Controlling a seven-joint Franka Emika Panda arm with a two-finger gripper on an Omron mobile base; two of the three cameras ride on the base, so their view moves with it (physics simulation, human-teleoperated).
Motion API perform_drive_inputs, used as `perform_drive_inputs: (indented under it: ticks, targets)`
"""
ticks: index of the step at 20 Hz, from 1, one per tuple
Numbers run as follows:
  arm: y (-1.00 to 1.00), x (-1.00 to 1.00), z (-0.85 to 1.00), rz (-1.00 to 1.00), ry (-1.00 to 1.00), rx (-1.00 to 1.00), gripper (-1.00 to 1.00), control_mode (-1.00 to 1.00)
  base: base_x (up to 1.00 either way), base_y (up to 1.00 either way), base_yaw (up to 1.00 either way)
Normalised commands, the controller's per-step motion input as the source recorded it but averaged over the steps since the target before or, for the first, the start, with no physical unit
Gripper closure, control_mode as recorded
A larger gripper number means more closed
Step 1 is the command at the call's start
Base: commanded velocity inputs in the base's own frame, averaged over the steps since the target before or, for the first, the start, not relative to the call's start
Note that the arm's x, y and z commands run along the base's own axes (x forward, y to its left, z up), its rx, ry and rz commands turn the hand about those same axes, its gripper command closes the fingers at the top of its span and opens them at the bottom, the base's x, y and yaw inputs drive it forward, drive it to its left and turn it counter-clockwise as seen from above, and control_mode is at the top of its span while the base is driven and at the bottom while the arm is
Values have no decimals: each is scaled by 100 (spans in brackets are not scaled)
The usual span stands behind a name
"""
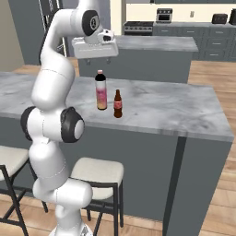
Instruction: Place the large bottle from the dining counter next to the other large bottle outside the sink, and place the small bottle from the dining counter next to the other small bottle inside the sink.
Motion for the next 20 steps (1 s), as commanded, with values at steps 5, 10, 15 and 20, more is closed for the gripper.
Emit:
perform_drive_inputs:
  ticks: [5,10,15,20]
  targets:
    - [0,40,0,0,10,0,-100,-100,0,0,0]
    - [0,23,0,0,2,0,-100,-100,0,0,0]
    - [0,0,-1,0,0,0,-100,-100,0,0,0]
    - [0,-8,-6,0,0,0,-100,-100,0,0,0]
